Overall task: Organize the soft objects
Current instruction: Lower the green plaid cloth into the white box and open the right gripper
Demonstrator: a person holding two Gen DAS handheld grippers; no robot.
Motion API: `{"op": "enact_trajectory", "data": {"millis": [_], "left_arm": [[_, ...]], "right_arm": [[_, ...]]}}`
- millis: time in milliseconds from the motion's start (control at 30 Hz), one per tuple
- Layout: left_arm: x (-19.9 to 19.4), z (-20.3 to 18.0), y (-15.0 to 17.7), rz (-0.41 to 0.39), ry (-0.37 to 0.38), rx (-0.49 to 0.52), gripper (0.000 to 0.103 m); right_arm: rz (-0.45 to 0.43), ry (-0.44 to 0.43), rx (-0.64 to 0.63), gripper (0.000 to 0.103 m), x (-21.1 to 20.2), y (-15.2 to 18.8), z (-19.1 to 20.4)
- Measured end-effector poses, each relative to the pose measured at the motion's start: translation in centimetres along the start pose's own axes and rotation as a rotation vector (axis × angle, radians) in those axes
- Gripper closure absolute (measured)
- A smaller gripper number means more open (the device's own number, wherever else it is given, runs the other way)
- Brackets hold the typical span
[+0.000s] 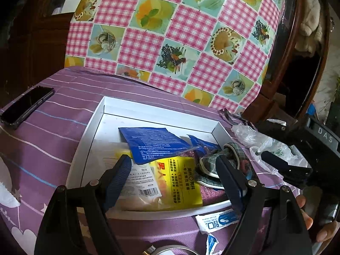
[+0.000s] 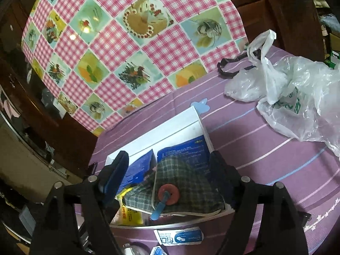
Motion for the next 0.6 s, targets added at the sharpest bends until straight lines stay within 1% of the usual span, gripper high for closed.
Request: {"op": "enact_trajectory", "data": {"millis": [100, 133, 167, 200, 233, 300, 367, 467, 533, 600], "left_arm": [[-0.2, -0.3, -0.1, -0.01, 0.001, 0.01, 0.021], [-0.2, -0.4, -0.1, -0.015, -0.001, 0.017, 0.021], [-0.3, -0.5, -0.3, -0.023, -0.008, 0.033, 0.021], [-0.5, -0.7, -0.4, -0.035, -0.013, 0.049, 0.021], [-0.8, -0.9, -0.7, -0.051, -0.017, 0.061, 0.021], [-1.5, -1.3, -1.4, -0.075, -0.017, 0.074, 0.021], [-2.6, -1.7, -2.0, -0.094, -0.004, 0.073, 0.021], [-4.1, -2.4, -2.5, -0.114, 0.003, 0.123, 0.021], [-4.7, -2.8, -2.4, -0.102, -0.003, 0.151, 0.021], [-5.2, -3.0, -1.7, -0.056, -0.011, 0.18, 0.021]], "right_arm": [[-0.033, -0.027, -0.004, 0.024, -0.7, -0.4, 0.4], [-0.059, -0.033, -0.01, 0.024, -1.1, -0.6, 0.6], [-0.085, -0.02, -0.021, 0.024, -1.5, -0.9, 0.7], [-0.108, 0.01, -0.042, 0.024, -1.7, -1.1, 0.9], [-0.116, 0.023, -0.065, 0.024, -1.9, -1.2, 1.1], [-0.098, 0.036, -0.128, 0.024, -2.0, -1.3, 2.0], [-0.082, 0.042, -0.148, 0.024, -2.4, -1.3, 2.5], [-0.028, 0.048, -0.166, 0.024, -3.0, -0.6, 2.8], [0.011, 0.062, -0.209, 0.024, -3.6, -0.1, 3.2], [0.051, 0.079, -0.238, 0.024, -4.0, 0.5, 3.4]]}}
Point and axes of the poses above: each gripper's, at about its wrist camera, not at the fingertips, and x roughly the way its jaws point, z to its left, y to its underside, the point moved 6 cm from there along x, roughly the way its jaws point, and after that the axes turned 14 degrees about -z, right-handed, at the moved point
